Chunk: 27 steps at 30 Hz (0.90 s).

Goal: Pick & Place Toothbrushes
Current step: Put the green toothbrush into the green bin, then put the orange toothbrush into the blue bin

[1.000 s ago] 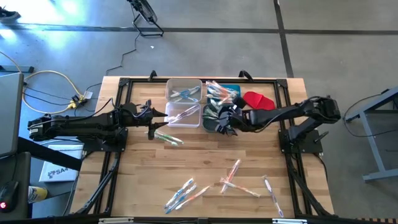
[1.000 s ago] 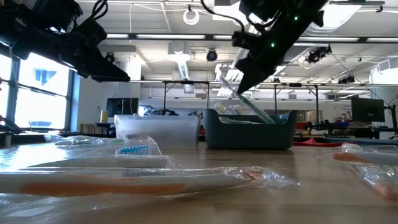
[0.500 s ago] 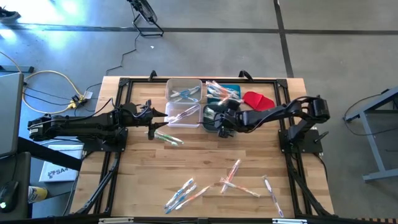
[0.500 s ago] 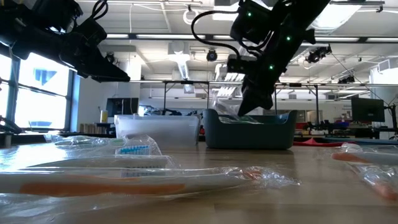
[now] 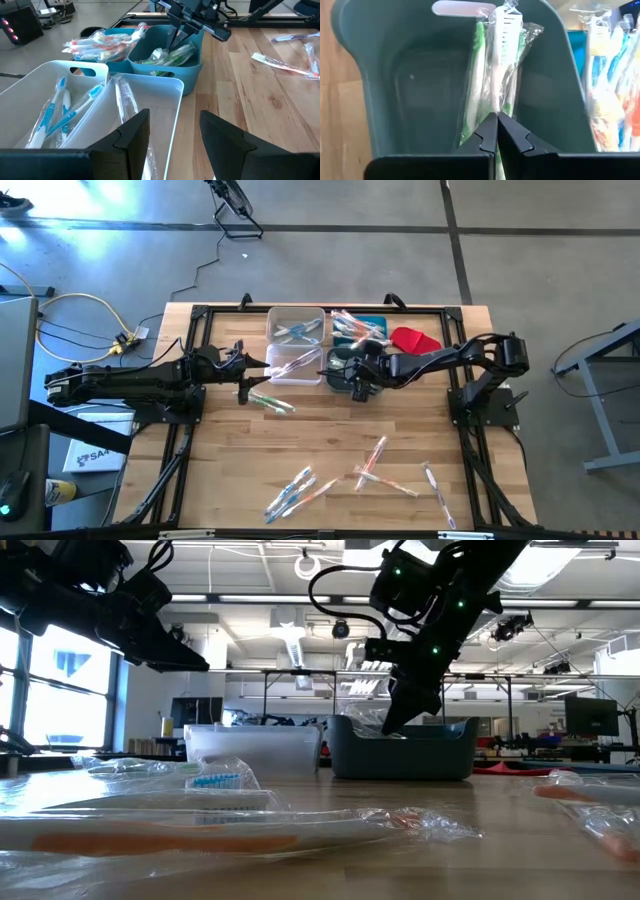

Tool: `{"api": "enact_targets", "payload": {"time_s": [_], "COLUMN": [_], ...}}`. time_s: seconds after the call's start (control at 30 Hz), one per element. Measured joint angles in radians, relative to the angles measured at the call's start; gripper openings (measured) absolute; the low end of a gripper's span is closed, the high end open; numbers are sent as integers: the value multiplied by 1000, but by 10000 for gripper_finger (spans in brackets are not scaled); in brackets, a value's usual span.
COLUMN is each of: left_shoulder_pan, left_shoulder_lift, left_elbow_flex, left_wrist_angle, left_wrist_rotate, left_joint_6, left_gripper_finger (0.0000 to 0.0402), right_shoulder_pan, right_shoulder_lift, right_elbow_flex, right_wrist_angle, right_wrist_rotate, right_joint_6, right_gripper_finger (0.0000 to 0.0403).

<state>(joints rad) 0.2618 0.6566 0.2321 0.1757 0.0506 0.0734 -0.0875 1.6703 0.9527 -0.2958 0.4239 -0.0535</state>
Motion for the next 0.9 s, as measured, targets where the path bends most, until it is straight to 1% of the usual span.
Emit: {"api": "enact_targets", "payload": {"time_s": [0.37,0.47,0.6,0.73,0.9], "left_shoulder_pan": [0,0,0,0,0], "left_shoulder_lift": [0,0,0,0,0], "left_elbow_flex": [0,0,0,0,0], "left_wrist_angle": [0,0,0,0,0], "left_wrist_rotate": [0,0,0,0,0], "left_joint_6": [0,0,0,0,0], "left_gripper_finger": [171,171,171,171,171], "right_shoulder_pan": [3,3,3,3,16], "right_shoulder_lift": [0,0,0,-2,-25], "right_elbow_flex": [0,0,0,0,5], "right_wrist_angle": [0,0,0,-1,0], "right_wrist_rotate": [-7,-6,-4,22,31], "right_joint_6": [-23,-23,-13,9,6], "right_gripper_finger": [6,20,56,88,97]}}
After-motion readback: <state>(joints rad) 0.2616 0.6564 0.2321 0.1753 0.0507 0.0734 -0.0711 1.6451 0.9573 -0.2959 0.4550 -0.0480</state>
